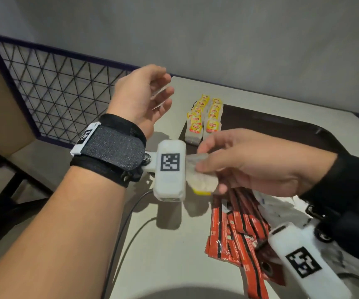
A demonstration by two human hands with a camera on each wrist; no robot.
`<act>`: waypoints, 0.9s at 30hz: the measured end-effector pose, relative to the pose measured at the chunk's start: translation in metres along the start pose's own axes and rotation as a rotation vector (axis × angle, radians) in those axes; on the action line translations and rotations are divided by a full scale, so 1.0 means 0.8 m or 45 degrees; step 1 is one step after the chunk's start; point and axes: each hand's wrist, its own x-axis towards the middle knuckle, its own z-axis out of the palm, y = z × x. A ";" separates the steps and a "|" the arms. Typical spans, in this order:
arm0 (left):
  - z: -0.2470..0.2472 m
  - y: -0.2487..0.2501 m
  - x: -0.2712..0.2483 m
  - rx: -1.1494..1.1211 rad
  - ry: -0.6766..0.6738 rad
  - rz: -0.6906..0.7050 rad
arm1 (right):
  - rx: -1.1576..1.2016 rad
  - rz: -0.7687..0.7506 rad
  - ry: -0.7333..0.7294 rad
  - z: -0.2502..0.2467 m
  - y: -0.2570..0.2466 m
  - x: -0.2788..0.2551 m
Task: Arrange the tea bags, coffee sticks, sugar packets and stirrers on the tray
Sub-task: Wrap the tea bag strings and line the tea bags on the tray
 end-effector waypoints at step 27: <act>0.040 -0.040 -0.034 0.424 -0.543 0.004 | 0.551 -0.126 0.523 -0.069 -0.010 -0.019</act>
